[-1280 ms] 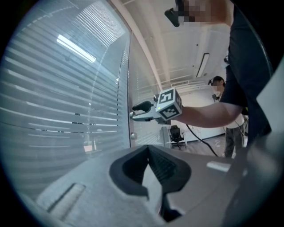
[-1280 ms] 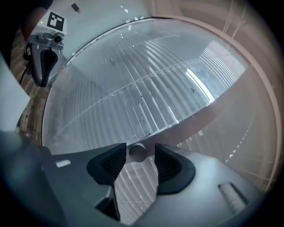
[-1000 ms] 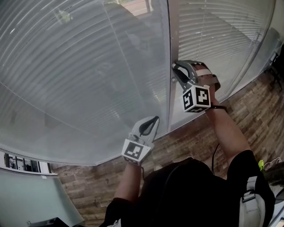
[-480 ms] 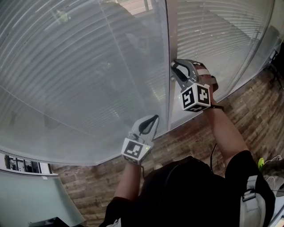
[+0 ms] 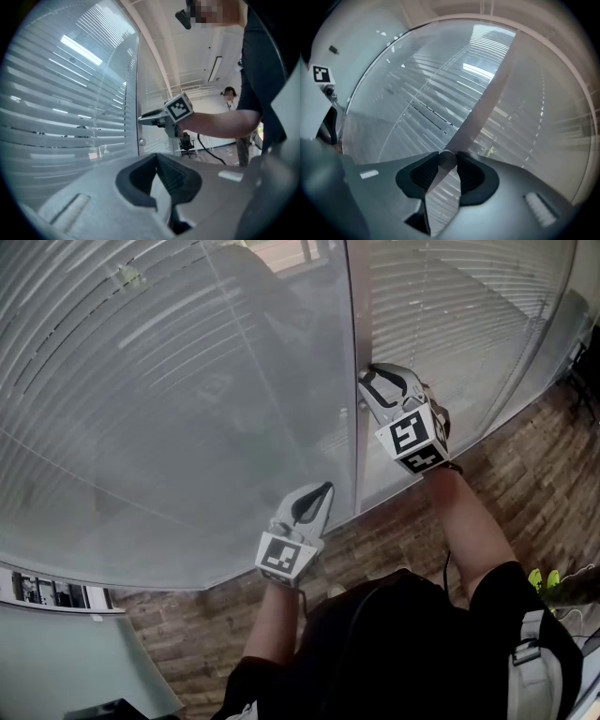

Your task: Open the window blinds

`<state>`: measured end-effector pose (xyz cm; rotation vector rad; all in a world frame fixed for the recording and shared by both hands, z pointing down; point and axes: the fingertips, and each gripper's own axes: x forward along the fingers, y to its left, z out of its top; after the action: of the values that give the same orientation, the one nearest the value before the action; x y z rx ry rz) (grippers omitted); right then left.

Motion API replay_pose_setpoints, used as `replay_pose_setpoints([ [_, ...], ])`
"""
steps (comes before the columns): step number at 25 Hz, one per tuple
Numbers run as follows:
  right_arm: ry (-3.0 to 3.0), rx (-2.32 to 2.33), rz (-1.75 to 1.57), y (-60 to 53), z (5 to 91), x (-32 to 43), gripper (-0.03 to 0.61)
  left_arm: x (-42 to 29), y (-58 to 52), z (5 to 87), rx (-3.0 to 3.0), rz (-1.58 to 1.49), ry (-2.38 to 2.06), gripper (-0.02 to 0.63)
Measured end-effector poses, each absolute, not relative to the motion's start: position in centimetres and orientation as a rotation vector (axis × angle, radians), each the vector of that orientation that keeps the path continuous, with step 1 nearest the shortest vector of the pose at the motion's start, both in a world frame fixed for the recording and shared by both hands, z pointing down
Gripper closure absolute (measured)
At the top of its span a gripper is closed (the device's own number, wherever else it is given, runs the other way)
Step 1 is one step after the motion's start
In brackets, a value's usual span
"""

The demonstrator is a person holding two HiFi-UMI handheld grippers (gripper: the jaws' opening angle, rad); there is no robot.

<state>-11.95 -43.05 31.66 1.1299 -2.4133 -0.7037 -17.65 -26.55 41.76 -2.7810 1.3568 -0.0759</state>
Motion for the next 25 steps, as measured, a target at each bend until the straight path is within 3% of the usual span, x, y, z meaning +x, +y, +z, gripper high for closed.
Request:
replay_pose_setpoints([
  [20, -2.901, 1.312, 0.165, -44.1, 31.6, -10.8, 0.451, -17.2, -26.7, 41.6, -2.784, -0.058, 1.345, 0.61],
  [25, -2.921, 1.33, 0.224, -44.1, 31.4, -10.7, 0.451, -17.4, -26.8, 42.0, -2.774, -0.065, 1.349, 0.61],
])
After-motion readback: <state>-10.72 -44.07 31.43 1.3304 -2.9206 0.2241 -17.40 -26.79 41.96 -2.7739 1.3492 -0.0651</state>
